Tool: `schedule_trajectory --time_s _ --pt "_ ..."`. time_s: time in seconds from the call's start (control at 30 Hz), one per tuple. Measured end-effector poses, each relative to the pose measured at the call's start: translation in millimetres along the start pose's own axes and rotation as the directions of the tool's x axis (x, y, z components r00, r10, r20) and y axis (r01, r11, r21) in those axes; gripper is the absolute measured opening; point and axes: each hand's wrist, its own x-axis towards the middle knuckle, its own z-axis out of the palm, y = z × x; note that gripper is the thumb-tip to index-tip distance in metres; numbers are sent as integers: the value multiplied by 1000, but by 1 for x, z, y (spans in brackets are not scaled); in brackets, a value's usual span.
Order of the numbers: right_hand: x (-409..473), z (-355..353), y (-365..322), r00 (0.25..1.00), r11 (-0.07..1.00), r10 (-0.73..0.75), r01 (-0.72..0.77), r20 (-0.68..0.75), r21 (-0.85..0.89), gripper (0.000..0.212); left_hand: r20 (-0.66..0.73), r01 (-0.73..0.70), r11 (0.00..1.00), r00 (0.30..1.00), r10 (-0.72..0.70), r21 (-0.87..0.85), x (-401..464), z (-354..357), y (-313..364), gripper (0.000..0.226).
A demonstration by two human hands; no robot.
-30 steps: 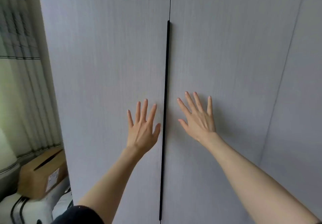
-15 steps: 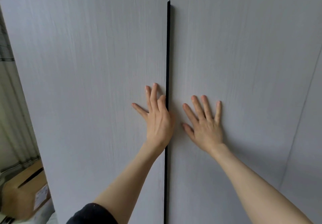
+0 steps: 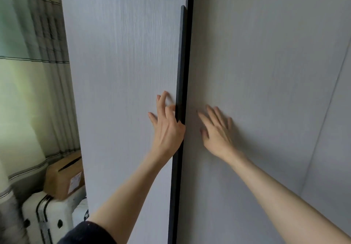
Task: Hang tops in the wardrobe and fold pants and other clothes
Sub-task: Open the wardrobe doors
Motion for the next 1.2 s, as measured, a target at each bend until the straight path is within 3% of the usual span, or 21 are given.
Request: schedule_trajectory --time_s 0.03,0.07,0.1,0.13,0.2,0.33,0.5,0.63,0.7,0.77,0.87,1.0,1.13,1.2 --pt "1 -10 -12 995 951 92 -100 39 293 50 -2 -10 1000 1000 10 13 -4 -7 3 28" --pt "1 -24 -27 976 786 178 -219 127 579 45 -5 -4 1000 1000 4 23 -11 -15 7 29" --pt "3 -37 -43 950 572 206 -310 233 760 43 -7 11 1000 1000 -11 22 -17 -23 10 30" --pt "7 -49 -58 932 410 179 -362 315 837 43 -8 23 1000 1000 -23 18 -23 -31 12 31" --pt "15 -67 -80 923 289 51 -378 380 880 49 4 27 1000 1000 -27 15 -33 -42 16 32" --pt "12 -89 -108 934 289 -46 -328 355 899 58 35 27 999 999 -28 34 -50 -69 20 38" --pt "-7 -99 -132 937 306 -54 -314 345 899 55 114 21 987 993 -40 162 -82 -104 8 71" --pt "-15 -108 -151 933 324 -106 -294 344 899 58 208 19 980 976 -61 198 -91 -134 3 78" --pt "-20 -113 -166 926 323 -131 -299 355 898 61 226 74 995 970 -88 72 -97 -154 4 78" --pt "-25 -119 -180 911 321 -155 -318 381 892 62 243 216 962 955 -172 -168 -99 -177 7 72" --pt "-32 -129 -210 886 305 -209 -343 414 888 64 312 420 779 902 -300 -466 -103 -220 6 59" --pt "-43 -137 -259 851 255 -284 -378 442 890 66 377 482 671 873 -310 -564 -115 -271 -3 46" --pt "-48 -135 -319 852 310 -305 -335 426 890 70 260 494 682 868 -424 -539 -126 -321 -23 33" --pt "-48 -132 -347 876 371 -291 -267 385 889 67 208 500 613 849 -485 -611 -129 -345 -32 27"
